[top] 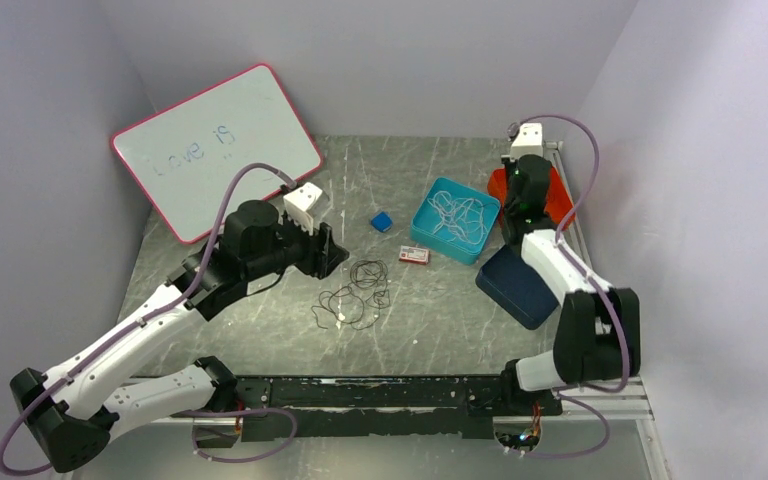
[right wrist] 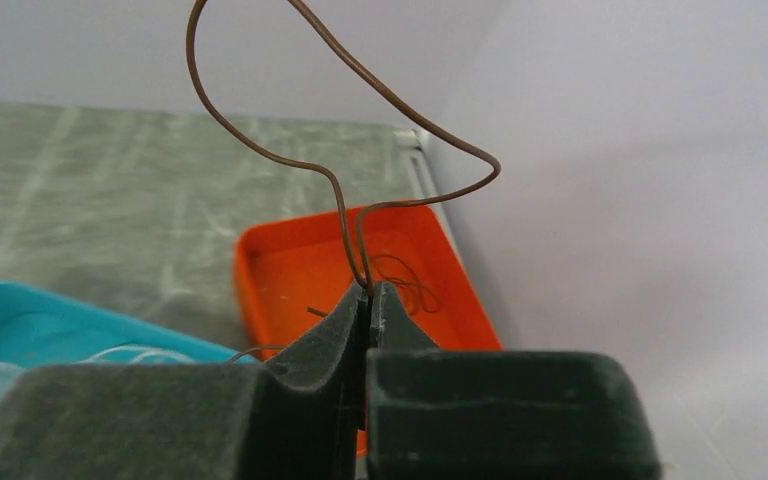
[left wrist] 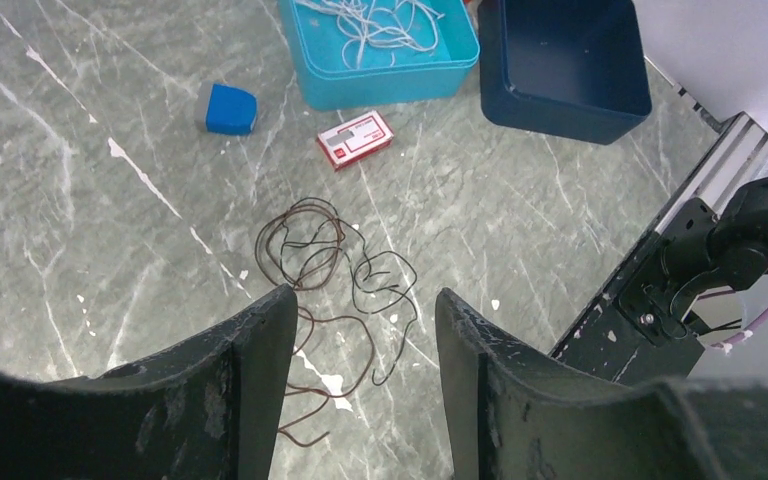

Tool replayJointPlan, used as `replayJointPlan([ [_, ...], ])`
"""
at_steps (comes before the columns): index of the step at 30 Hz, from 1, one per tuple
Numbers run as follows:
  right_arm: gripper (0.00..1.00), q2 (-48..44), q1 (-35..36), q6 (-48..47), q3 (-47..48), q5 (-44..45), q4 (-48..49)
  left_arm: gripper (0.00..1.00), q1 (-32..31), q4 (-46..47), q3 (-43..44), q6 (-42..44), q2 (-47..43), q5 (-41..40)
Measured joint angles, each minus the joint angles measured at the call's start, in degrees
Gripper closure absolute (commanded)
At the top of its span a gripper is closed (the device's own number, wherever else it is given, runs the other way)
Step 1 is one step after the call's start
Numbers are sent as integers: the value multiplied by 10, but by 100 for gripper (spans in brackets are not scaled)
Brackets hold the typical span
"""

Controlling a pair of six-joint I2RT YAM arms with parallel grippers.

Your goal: Untangle the cables

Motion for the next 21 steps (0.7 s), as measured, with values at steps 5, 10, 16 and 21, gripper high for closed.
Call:
replayJointPlan([
  [5, 100, 94, -59, -9, 49, -1, 4, 43, 0, 0, -9, -4, 0, -2],
  [10, 100, 157, -91, -23, 87, 1, 34, 44, 0, 0, -9, -3, 2, -2],
  [16, 100, 238, -113, -87, 114, 18, 110, 44, 0, 0, -10, -1, 4, -8],
  [21, 100, 297, -116, -162, 123, 29, 170, 44, 0, 0, -10, 4, 10, -15],
])
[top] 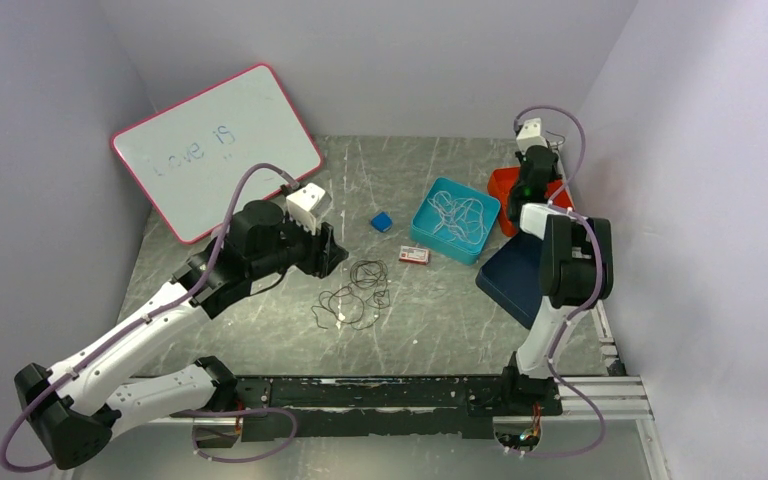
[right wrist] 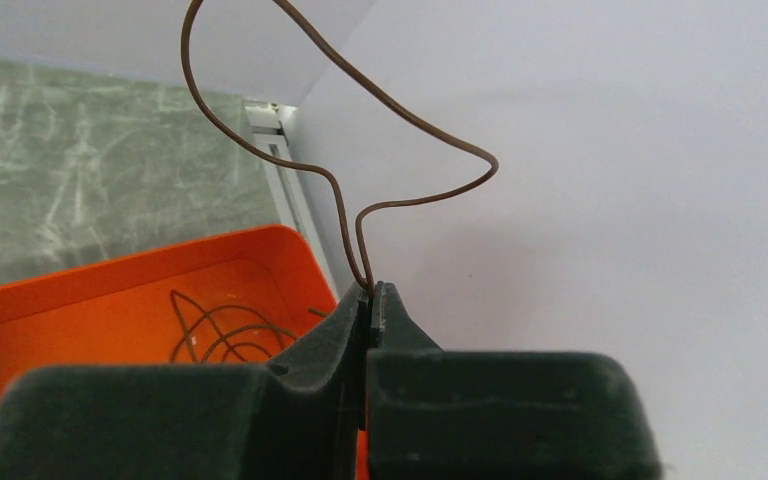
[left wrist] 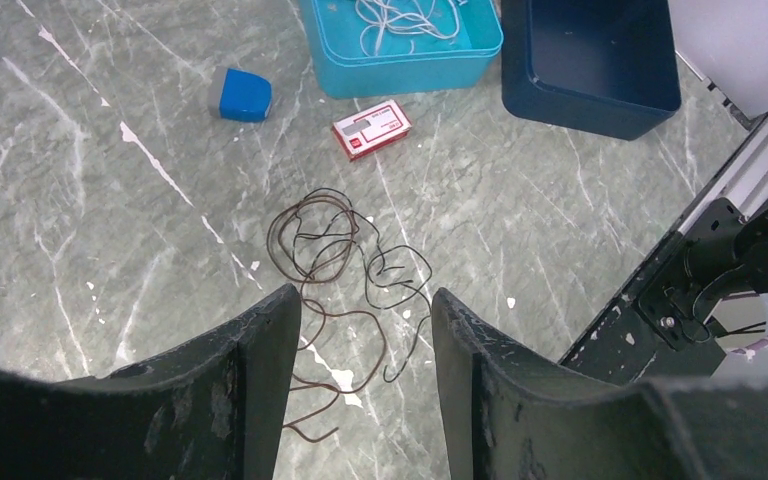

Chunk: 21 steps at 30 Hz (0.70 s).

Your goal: Untangle the cables

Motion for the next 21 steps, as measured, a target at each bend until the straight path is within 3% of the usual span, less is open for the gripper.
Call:
replayJointPlan([
  [5, 100, 37, -1, -60, 15, 8, 28, 44, 0, 0, 0, 6, 2, -8],
  [12, 100, 47, -1, -86, 34, 9, -21, 43, 0, 0, 0, 12, 2, -15],
  [21, 100, 59, -1, -60, 90, -30, -185, 44, 1, 0, 0, 17, 3, -15],
])
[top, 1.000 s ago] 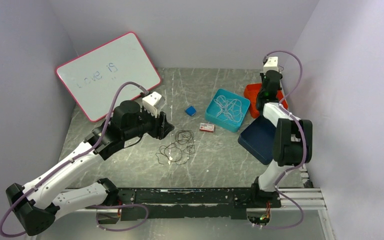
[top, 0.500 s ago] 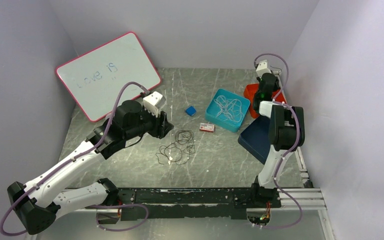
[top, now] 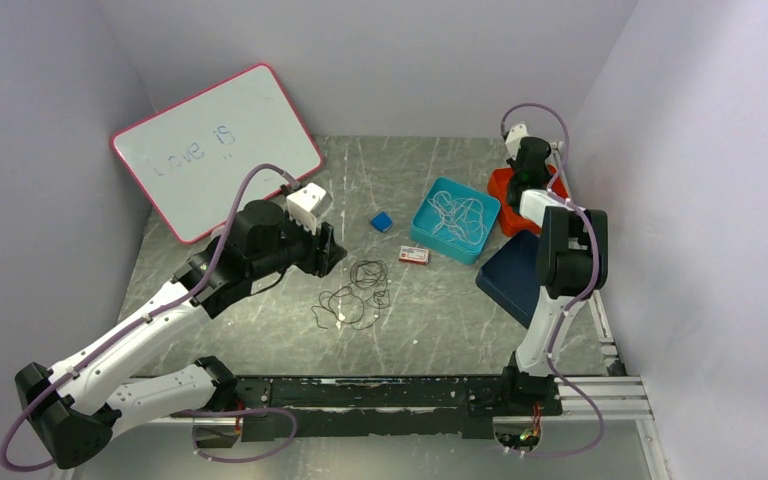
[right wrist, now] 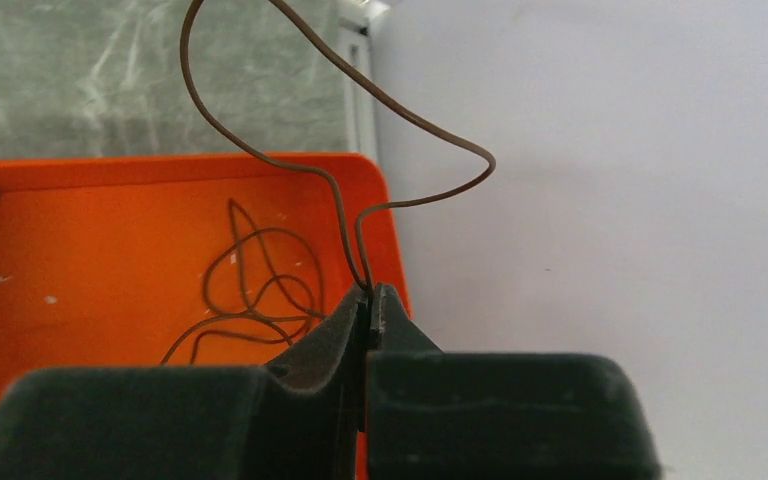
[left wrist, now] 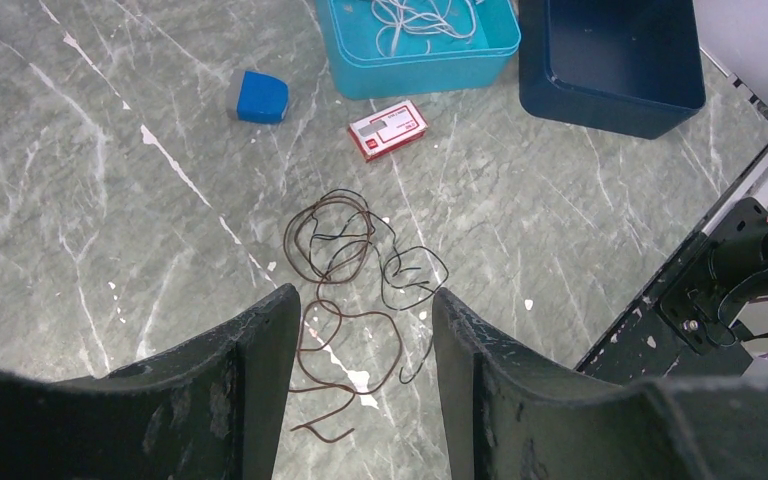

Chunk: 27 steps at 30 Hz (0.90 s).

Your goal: Untangle the cables

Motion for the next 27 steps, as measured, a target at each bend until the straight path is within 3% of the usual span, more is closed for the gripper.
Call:
replayJointPlan([
  [15, 97, 53, -2, 68, 93, -49, -256, 44, 1, -5, 0, 5, 0, 0],
  [21, 96, 53, -3, 90, 104, -50, -304, 44, 2, -8, 0, 6, 0, 0],
  [27, 85, 50, -7, 96, 100, -48, -333, 44, 2, -8, 0, 6, 0, 0],
])
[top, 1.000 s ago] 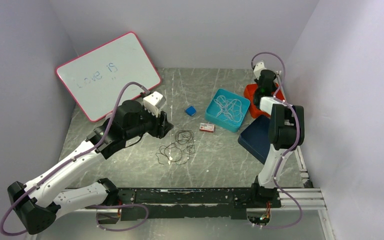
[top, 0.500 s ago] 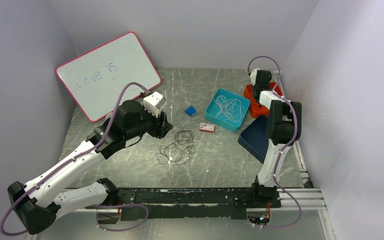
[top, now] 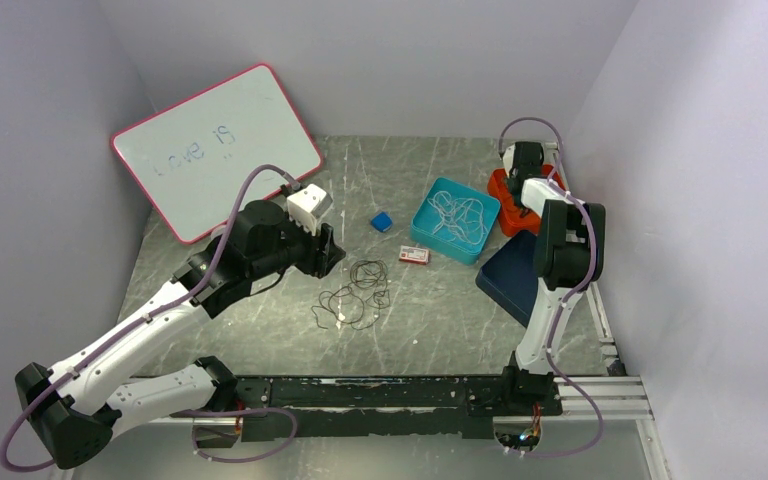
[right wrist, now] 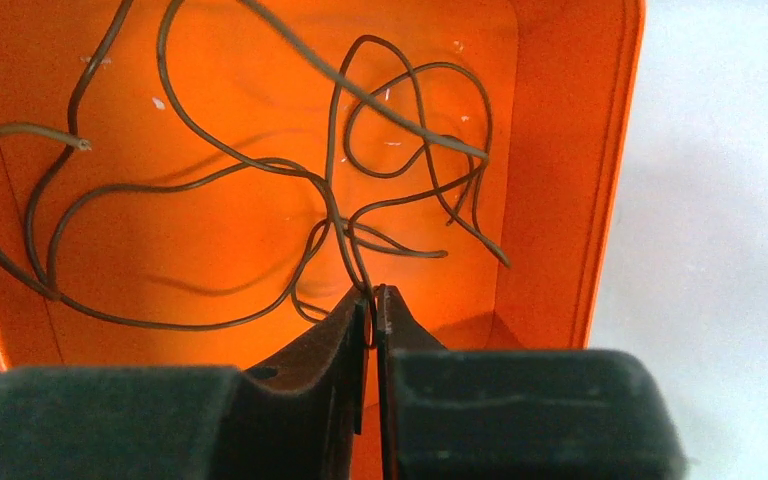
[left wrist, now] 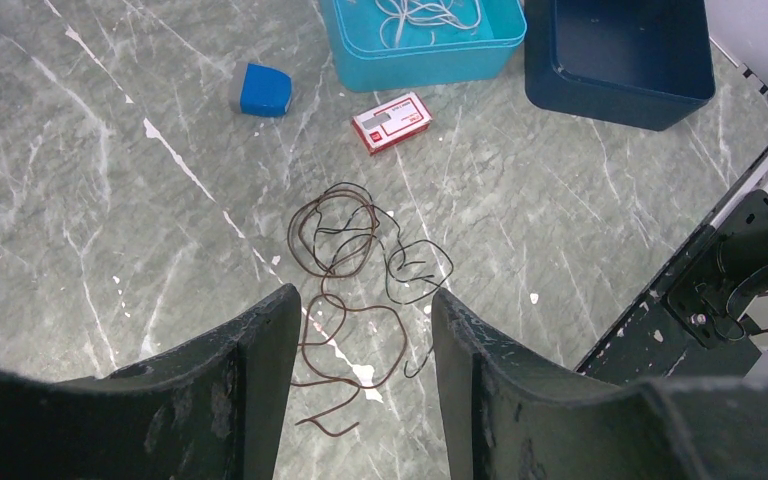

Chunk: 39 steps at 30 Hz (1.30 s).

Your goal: Untangle the cables

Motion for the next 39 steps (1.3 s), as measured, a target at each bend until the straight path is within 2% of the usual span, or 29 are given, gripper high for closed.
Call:
replayJointPlan([
  [3, 72, 0, -1, 2, 0, 0, -9, 44, 0, 0, 0, 0, 0, 0],
  [9, 52, 0, -1, 15, 7, -4, -22, 44, 0, 0, 0, 0, 0, 0],
  [16, 42, -49, -1, 29, 9, -19, -31, 43, 0, 0, 0, 0, 0, 0],
  [22, 38, -122, -1, 61, 8, -42, -28, 42, 0, 0, 0, -3, 5, 0],
  [28, 35, -193, 0, 155, -11, -94, -14, 42, 1, 0, 0, -13, 25, 1],
  [39, 35, -308, 5, 407, -49, -319, 29, 43, 1, -52, 0, -47, 75, -11],
])
